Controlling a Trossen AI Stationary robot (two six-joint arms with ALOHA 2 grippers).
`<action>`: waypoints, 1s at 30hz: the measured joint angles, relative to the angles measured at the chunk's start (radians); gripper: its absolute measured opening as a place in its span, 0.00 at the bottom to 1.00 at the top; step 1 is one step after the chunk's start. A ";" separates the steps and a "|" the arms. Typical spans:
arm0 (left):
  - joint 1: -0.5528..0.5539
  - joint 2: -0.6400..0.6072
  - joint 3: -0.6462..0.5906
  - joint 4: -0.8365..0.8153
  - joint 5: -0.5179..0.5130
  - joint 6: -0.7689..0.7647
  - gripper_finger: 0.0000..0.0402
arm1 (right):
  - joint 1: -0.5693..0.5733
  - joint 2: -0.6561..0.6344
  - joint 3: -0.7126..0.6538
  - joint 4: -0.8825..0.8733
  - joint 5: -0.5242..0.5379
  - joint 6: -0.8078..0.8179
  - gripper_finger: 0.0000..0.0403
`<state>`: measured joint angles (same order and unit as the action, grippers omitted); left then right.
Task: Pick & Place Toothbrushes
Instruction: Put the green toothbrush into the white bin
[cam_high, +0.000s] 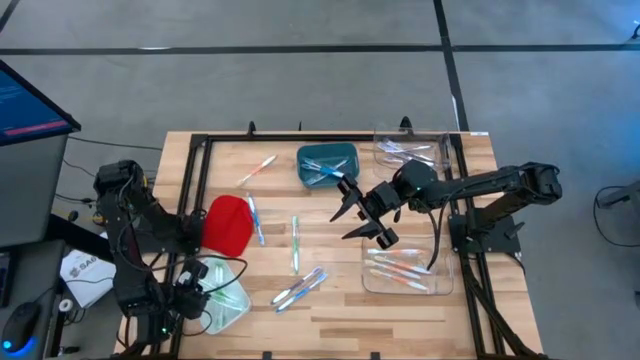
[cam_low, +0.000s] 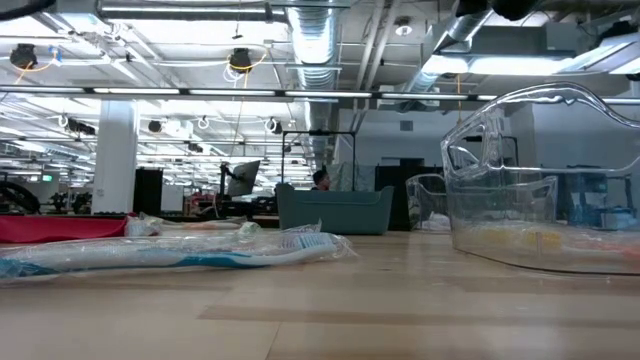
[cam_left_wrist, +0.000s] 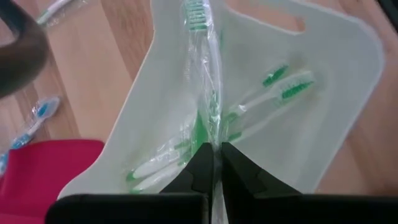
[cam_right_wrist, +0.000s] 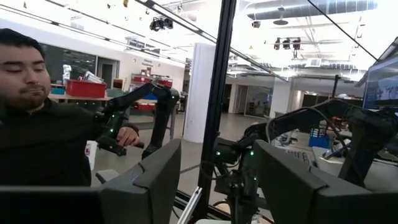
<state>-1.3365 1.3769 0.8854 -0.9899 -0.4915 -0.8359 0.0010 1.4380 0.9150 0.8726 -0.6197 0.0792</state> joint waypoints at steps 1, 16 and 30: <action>0.000 0.000 -0.007 0.003 0.000 0.001 0.01 | 0.000 0.000 0.000 0.000 0.000 0.000 0.49; 0.001 -0.002 -0.057 0.111 -0.051 0.050 0.04 | 0.000 0.000 0.000 0.000 0.000 0.000 0.48; 0.001 -0.002 -0.123 0.123 -0.048 0.046 0.07 | 0.000 0.000 0.000 -0.001 0.000 0.000 0.48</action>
<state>-1.3357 1.3750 0.7628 -0.8664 -0.5400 -0.7898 0.0010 1.4380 0.9150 0.8719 -0.6197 0.0792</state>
